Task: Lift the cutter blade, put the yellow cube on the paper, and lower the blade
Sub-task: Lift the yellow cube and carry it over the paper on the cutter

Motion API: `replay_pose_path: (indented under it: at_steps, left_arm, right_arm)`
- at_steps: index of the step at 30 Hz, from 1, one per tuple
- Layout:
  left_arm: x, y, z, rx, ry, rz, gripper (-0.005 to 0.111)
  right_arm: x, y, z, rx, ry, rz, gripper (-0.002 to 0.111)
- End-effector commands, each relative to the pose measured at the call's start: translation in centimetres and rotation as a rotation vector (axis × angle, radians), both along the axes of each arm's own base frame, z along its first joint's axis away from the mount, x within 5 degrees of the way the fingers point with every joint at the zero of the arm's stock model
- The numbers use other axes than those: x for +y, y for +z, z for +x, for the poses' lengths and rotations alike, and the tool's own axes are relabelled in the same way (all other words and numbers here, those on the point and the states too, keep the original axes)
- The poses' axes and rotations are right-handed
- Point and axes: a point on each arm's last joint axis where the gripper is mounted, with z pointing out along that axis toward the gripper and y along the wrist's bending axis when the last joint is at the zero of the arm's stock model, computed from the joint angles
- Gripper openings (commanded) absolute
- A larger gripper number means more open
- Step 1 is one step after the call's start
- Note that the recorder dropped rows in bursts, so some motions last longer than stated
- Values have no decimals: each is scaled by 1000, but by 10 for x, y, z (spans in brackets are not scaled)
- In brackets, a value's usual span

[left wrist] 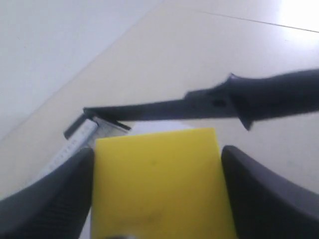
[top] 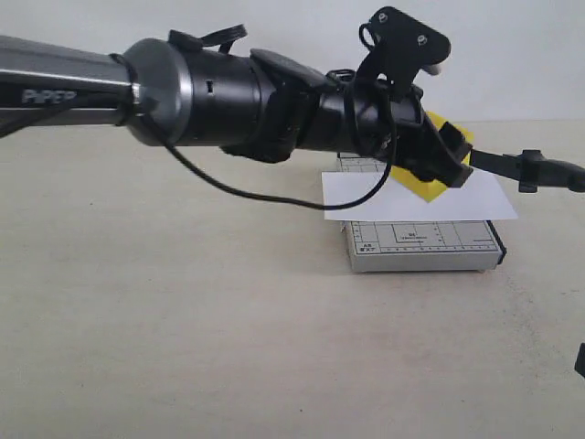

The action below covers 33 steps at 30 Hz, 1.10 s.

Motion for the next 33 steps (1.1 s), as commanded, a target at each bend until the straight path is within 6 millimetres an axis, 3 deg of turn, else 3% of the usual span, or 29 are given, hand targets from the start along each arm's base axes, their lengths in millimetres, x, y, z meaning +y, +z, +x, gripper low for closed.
replay_pose_path:
  at_steps: [1,7,13,21,26,33]
  left_arm:
    - [-19,-3,23,-110,-42,24,5]
    - [-32,-19,39,-138,-44,31,5]
    - [-26,-19,53,-164,41,26,5]
    - [-26,-28,54,-110,38,10,5]
    - [-24,-45,60,39,179,-87,5]
    - [-23,-59,62,36,211,-58,5]
  right_arm:
    - [0,0,0,3,0,3,0]
    - [0,0,0,5,-1,4,0]
    - [0,-1,0,8,-4,8,0]
    - [0,-1,0,8,-4,8,0]
    - [0,-1,0,8,-4,8,0]
    - [0,-1,0,8,-4,8,0]
